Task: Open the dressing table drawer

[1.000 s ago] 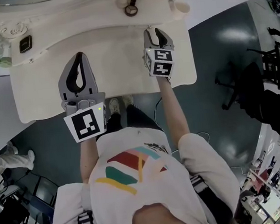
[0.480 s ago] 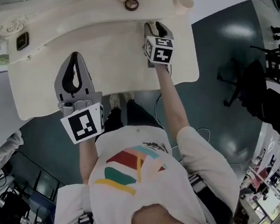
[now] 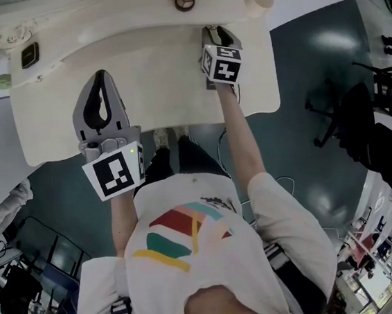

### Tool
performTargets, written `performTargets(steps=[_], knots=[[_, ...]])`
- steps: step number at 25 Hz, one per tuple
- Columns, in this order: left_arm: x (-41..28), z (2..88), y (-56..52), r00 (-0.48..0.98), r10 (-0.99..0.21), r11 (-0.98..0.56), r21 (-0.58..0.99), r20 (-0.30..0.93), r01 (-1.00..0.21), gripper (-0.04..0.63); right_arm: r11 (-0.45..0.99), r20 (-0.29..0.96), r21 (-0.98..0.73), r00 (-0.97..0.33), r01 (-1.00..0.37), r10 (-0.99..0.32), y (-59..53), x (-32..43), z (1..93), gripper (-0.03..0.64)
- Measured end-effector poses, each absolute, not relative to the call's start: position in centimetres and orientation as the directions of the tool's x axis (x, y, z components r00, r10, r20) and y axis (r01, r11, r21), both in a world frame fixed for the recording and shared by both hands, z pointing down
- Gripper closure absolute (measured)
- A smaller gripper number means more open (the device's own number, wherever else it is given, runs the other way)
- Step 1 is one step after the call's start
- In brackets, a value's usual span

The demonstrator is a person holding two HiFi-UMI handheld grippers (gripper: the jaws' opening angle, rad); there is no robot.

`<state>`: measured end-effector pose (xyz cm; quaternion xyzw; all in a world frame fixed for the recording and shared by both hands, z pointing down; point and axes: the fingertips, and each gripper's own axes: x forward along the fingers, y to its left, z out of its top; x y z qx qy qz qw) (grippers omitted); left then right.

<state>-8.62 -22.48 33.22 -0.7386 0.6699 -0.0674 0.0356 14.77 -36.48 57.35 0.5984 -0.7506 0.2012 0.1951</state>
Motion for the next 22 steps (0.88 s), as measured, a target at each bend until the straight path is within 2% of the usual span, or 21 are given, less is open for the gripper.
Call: performTargets(steps=[3, 22], knots=[[-9.0, 33.6, -22.4, 0.079, -0.995, -0.087, -0.146, 0.059, -0.985, 0.589, 0.194, 0.531, -0.064, -0.198, -0.979, -0.824, -36.5, 14.9, 57.3, 0.522], [-9.9, 33.4, -21.8, 0.059, -0.997, -0.066, -0.147, 0.053, -0.987, 0.589, 0.191, 0.527, -0.024, -0.175, -0.981, -0.832, -36.5, 14.7, 57.5, 0.531]])
